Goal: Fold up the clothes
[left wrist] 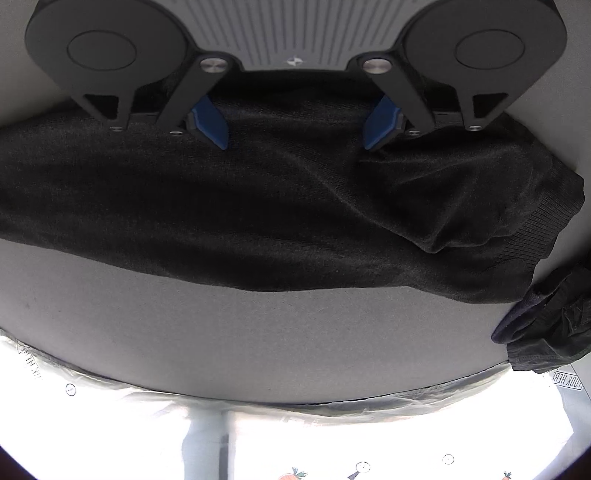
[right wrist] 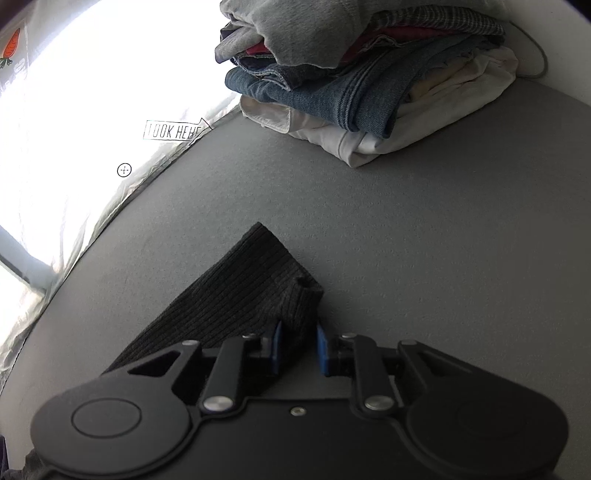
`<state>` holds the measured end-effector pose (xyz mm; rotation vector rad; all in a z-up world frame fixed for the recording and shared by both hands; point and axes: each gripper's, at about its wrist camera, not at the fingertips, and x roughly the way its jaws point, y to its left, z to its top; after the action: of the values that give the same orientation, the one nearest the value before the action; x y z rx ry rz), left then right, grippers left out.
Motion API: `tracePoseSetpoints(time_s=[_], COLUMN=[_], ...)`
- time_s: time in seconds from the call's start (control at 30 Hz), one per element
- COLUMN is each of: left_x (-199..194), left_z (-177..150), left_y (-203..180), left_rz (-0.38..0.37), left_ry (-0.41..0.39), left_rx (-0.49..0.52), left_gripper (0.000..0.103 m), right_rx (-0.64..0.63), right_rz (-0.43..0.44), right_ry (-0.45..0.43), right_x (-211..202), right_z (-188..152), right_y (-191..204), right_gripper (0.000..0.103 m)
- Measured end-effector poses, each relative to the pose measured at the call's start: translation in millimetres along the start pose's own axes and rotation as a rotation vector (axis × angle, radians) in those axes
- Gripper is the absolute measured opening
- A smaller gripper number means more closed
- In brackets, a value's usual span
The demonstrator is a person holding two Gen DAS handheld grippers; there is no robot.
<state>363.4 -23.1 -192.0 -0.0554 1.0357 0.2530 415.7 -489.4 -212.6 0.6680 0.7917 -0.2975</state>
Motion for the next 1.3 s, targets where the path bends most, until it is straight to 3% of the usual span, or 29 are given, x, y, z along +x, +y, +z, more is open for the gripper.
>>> tracePoseSetpoints(time_s=[0.1,0.23,0.37,0.63,0.8,1.07,1.2,1.3], left_x=[5.0,10.3,11.0,11.8,15.3,17.0,16.5,16.5], left_z=[1.7,3.9,5.3,7.1,14.4,19.0,18.3,17.8], left_y=[2.0,-3.0,-3.4,-4.6,-2.8,-0.1,2.0,3.2], left_rz=[-0.019,-0.017,-0.018,-0.028,-0.046,-0.089,-0.118,-0.137], left_ry=[0.014,0.027,0.035,0.051,0.087,0.113,0.108,0.105], left_rx=[-0.033,-0.031,-0.031,-0.016,0.001,0.072,0.115,0.147], left_gripper=[0.093,0.103,0.103,0.103,0.103,0.103,0.103,0.103], right_rx=[0.123,0.244,0.327,0.377,0.401,0.289,0.207,0.169], right_rz=[0.086,0.280,0.462,0.678,0.752,0.810,0.801,0.767], right_ry=[0.009,-0.011,-0.024,0.033,0.100,0.241,0.367,0.394], right_x=[-1.6,-12.3,-22.1,-24.6,-20.9,-20.0,-10.1,-6.4], right_z=[6.6,14.5,19.0,3.4,-21.2,-65.6,-100.0,-109.3], right_y=[-13.3,-21.2,-18.6,10.7,36.6,95.5,123.3,133.2], right_gripper=[0.013,0.012,0.012,0.012,0.012,0.012,0.012,0.014])
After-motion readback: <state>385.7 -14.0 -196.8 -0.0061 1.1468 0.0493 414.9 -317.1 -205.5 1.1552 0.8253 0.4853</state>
